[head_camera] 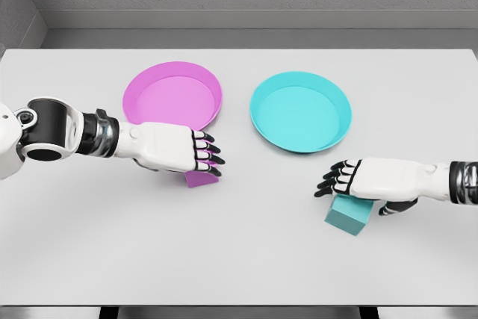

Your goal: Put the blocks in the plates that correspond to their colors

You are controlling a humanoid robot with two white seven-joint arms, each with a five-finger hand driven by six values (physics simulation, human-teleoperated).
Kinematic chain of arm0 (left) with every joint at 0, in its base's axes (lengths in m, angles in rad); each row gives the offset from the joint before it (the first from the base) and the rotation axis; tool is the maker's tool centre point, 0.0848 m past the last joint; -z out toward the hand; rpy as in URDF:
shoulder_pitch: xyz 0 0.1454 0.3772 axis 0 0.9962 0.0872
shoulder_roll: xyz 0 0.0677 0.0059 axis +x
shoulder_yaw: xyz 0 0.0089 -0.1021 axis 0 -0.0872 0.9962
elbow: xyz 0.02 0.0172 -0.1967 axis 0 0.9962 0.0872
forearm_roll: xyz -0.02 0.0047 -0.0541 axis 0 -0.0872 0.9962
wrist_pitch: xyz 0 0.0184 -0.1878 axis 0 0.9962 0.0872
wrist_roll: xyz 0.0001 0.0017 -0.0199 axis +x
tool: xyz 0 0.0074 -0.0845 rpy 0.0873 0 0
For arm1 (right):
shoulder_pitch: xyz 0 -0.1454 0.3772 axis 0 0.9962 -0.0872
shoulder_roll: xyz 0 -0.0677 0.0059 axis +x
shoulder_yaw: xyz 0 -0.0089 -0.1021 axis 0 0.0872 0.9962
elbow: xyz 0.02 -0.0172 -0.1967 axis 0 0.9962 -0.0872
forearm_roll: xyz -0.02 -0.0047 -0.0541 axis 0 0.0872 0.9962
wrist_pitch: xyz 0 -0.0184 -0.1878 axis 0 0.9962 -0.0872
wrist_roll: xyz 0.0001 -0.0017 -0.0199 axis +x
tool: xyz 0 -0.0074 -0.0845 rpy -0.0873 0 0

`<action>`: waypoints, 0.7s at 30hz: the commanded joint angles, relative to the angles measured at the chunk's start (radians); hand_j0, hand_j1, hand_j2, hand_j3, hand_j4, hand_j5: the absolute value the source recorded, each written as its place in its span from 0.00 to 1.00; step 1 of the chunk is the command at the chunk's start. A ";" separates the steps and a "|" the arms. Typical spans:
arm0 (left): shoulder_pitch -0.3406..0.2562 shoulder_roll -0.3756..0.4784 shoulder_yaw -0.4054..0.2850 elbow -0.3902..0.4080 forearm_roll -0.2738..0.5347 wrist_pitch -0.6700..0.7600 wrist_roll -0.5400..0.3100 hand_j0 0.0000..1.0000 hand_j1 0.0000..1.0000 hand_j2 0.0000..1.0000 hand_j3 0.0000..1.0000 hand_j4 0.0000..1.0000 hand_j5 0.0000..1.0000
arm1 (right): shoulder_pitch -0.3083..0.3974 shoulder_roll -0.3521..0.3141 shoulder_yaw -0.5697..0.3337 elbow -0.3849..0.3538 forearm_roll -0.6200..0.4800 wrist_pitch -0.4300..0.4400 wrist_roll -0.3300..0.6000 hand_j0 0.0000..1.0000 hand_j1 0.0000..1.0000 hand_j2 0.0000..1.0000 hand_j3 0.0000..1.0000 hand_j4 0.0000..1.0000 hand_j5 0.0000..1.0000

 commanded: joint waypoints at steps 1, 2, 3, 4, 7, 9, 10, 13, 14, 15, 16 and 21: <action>-0.002 -0.001 -0.001 0.000 0.001 0.001 -0.009 1.00 1.00 1.00 1.00 1.00 1.00 | 0.000 -0.001 0.000 0.000 -0.006 0.002 0.000 1.00 1.00 1.00 1.00 1.00 1.00; -0.005 -0.003 -0.001 0.000 0.001 0.001 -0.009 1.00 1.00 1.00 1.00 1.00 1.00 | 0.002 -0.001 0.001 0.000 -0.006 0.002 0.000 1.00 1.00 1.00 1.00 1.00 1.00; -0.011 -0.010 -0.003 0.000 0.001 0.001 -0.009 1.00 1.00 1.00 1.00 1.00 1.00 | 0.002 0.001 0.008 0.000 -0.006 0.002 0.000 1.00 1.00 1.00 1.00 1.00 1.00; -0.012 -0.015 -0.004 0.000 0.001 0.001 -0.009 1.00 1.00 1.00 1.00 1.00 1.00 | 0.000 0.002 0.014 0.000 -0.006 0.002 0.000 1.00 1.00 1.00 1.00 1.00 1.00; -0.014 -0.016 -0.004 -0.001 0.001 0.001 -0.009 1.00 1.00 1.00 1.00 1.00 1.00 | 0.002 0.002 0.017 0.000 -0.006 0.002 0.000 1.00 1.00 1.00 1.00 1.00 1.00; -0.014 -0.016 -0.003 -0.001 0.001 0.001 -0.009 1.00 1.00 1.00 1.00 1.00 1.00 | 0.011 0.002 0.017 0.000 -0.006 0.002 0.000 1.00 1.00 1.00 1.00 1.00 1.00; -0.014 -0.016 -0.003 -0.001 0.001 0.001 -0.009 1.00 1.00 1.00 1.00 1.00 1.00 | 0.011 0.001 0.017 0.000 -0.006 0.002 0.000 1.00 1.00 1.00 1.00 1.00 1.00; -0.017 -0.027 -0.004 -0.001 0.001 0.001 -0.009 1.00 1.00 1.00 1.00 1.00 1.00 | 0.012 0.001 0.017 0.000 -0.006 0.002 0.000 0.99 0.99 0.99 0.99 0.99 0.99; -0.018 -0.027 -0.006 -0.001 0.001 0.001 -0.009 1.00 1.00 1.00 1.00 1.00 1.00 | 0.012 0.001 0.017 0.000 -0.006 0.002 0.000 0.91 0.91 0.91 0.91 0.91 0.91; -0.021 -0.029 -0.009 -0.001 0.003 0.001 -0.007 1.00 1.00 1.00 1.00 1.00 1.00 | 0.012 0.001 0.017 0.000 -0.006 0.002 0.000 0.79 0.79 0.79 0.79 0.79 0.79; -0.023 -0.035 -0.009 -0.001 0.006 0.001 -0.007 1.00 1.00 1.00 1.00 1.00 1.00 | 0.012 0.001 0.017 0.000 -0.006 0.002 0.000 0.69 0.69 0.69 0.69 0.69 0.69; -0.032 -0.046 -0.023 0.000 0.011 0.001 -0.006 1.00 1.00 1.00 1.00 1.00 1.00 | 0.009 0.001 0.015 0.000 -0.006 0.002 0.000 0.58 0.58 0.58 0.58 0.58 0.58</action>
